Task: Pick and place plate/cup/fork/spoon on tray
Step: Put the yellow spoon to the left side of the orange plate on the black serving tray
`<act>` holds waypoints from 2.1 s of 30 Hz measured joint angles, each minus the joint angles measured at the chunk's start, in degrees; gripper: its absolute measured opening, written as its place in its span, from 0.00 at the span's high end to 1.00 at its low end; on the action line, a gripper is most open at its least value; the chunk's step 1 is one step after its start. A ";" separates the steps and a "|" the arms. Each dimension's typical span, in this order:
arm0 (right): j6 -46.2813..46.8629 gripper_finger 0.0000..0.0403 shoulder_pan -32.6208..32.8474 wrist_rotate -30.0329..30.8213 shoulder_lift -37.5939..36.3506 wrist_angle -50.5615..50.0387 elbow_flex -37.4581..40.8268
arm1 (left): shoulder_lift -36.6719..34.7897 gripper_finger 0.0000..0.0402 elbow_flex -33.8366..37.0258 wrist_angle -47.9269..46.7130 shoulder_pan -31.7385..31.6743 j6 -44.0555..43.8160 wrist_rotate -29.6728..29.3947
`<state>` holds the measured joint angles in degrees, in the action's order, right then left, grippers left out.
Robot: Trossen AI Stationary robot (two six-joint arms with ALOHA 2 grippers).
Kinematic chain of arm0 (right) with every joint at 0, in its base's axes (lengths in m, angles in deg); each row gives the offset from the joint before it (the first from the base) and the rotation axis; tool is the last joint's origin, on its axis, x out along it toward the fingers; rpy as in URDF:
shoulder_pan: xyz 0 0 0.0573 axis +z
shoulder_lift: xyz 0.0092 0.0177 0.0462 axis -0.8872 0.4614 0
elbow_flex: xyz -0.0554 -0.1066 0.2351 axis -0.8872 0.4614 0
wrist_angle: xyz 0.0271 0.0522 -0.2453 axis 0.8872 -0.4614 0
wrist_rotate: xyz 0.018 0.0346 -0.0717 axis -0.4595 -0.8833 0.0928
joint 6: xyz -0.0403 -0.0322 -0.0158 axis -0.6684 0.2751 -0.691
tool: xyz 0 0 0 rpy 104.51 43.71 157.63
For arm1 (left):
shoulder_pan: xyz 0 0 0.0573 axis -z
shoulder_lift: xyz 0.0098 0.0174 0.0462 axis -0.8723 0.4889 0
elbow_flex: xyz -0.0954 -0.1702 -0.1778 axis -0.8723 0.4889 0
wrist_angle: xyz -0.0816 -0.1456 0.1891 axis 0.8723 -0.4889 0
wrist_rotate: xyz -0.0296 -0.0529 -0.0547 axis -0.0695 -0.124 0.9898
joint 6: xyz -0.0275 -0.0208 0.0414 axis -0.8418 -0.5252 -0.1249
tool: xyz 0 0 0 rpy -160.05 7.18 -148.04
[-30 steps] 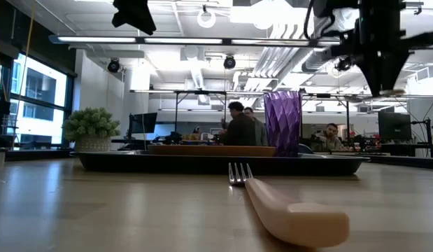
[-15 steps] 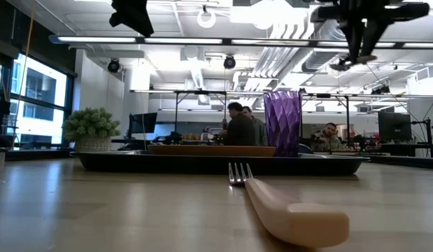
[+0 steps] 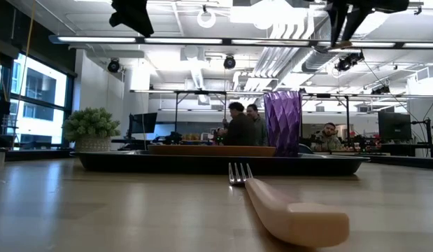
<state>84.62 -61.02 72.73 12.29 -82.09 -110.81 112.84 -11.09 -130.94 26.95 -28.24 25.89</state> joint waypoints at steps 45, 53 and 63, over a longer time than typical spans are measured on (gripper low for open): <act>-10.97 0.93 10.07 -3.44 5.95 32.87 -0.63 | 0.00 0.71 0.00 -2.67 0.00 -0.07 -8.07; -23.56 0.93 4.55 -7.33 5.95 35.62 -0.61 | 0.56 0.71 0.00 -2.78 0.00 -4.41 -6.49; -38.55 0.93 -1.76 -14.86 6.05 41.13 -0.63 | 2.39 0.65 0.00 -2.98 0.27 -6.26 4.12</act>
<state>46.06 -62.78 57.86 18.35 -40.96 -111.44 115.23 -11.09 -133.92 27.22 -34.50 30.01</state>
